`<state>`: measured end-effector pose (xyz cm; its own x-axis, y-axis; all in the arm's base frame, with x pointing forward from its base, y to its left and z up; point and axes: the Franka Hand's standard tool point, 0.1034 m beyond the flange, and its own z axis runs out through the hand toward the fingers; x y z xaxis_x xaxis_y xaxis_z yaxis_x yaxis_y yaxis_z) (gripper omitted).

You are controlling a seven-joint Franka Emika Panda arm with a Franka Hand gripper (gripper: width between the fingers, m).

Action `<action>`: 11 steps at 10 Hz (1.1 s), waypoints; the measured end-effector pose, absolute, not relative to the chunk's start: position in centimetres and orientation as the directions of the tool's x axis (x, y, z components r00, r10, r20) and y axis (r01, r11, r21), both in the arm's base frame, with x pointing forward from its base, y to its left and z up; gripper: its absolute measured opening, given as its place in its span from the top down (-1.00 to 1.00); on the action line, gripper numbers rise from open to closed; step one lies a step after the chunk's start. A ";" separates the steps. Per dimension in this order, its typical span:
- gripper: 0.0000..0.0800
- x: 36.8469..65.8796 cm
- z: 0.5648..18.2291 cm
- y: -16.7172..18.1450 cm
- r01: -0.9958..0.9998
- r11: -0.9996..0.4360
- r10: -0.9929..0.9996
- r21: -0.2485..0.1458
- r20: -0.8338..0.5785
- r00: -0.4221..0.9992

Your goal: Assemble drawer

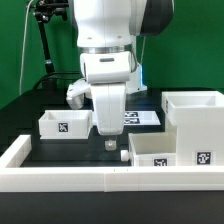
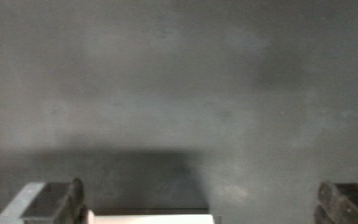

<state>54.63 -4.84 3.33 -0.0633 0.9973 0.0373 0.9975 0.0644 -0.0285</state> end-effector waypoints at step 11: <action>-0.62 55.3 1.9 -4.0 0.995 -0.008 0.970 -0.102 0.240 0.033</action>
Offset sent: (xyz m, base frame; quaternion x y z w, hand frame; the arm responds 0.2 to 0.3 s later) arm 0.0142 0.0042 -0.0007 0.0002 0.1931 0.0003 0.9812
